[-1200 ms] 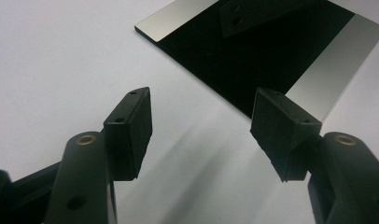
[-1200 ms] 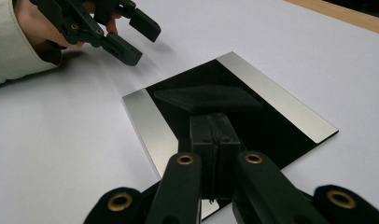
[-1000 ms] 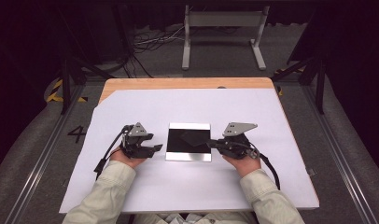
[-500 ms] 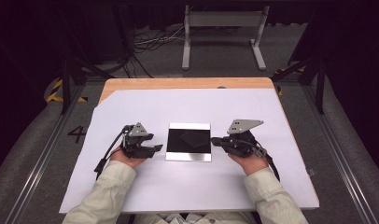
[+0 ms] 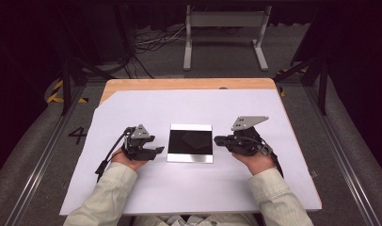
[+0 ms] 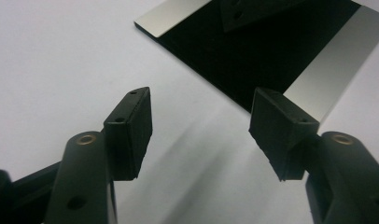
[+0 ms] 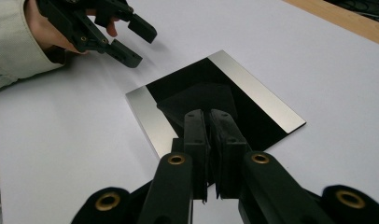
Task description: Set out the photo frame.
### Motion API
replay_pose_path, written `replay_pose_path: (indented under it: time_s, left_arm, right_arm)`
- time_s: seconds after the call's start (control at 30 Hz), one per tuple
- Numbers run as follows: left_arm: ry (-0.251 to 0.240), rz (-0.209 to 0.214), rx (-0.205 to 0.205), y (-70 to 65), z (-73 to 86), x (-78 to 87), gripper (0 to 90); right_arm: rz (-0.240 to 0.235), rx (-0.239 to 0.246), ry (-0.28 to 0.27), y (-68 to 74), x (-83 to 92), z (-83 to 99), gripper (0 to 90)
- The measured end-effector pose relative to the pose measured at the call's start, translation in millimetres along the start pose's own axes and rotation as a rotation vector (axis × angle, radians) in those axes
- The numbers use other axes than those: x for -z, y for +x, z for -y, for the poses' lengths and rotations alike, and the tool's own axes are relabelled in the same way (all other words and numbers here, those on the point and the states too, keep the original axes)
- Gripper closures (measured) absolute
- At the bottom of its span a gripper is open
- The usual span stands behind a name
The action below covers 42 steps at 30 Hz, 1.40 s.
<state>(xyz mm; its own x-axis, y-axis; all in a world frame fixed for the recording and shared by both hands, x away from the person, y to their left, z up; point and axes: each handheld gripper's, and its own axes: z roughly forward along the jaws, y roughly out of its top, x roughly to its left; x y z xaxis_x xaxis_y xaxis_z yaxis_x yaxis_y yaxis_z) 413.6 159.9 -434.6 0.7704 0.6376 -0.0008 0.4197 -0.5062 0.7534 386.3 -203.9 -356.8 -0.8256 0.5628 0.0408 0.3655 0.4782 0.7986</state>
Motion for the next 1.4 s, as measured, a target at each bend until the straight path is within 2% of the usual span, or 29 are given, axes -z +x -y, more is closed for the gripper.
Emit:
replay_pose_path:
  time_s: [0.13, 0.3, 0.43, 0.57, 0.77, 1.13, 1.4]
  left_arm:
    - [-0.011, -0.025, 0.015, 0.4, 3.2, -0.4, 41.2]
    - [-0.017, -0.046, -0.003, -0.3, 4.8, -1.7, 41.2]
    - [-0.028, -0.047, -0.005, 0.3, 4.8, -1.0, 41.2]
    - [-0.035, -0.039, 0.015, 1.5, 5.3, -0.3, 41.0]
    - [-0.047, -0.051, 0.009, 0.4, 5.7, -0.4, 40.9]
    - [-0.048, -0.05, 0.008, 1.2, 6.5, -1.9, 40.2]
    - [-0.035, -0.057, 0.002, 0.1, 7.1, -5.8, 39.9]
  right_arm:
    - [0.013, -0.012, 0.018, -1.6, 1.7, -3.2, 83.6]
    - [0.012, -0.019, 0.031, -6.0, 1.3, -9.9, 81.9]
    - [0.018, -0.017, 0.05, -9.5, -0.7, -14.6, 81.1]
    - [0.02, -0.045, 0.061, -16.8, -2.0, -18.9, 78.7]
    - [0.044, -0.085, 0.1, -25.7, -4.5, -22.3, 75.9]
    - [0.014, -0.197, 0.125, -41.0, -10.4, -27.8, 68.7]
    - [0.015, -0.208, 0.146, -46.9, -15.3, -32.6, 68.0]
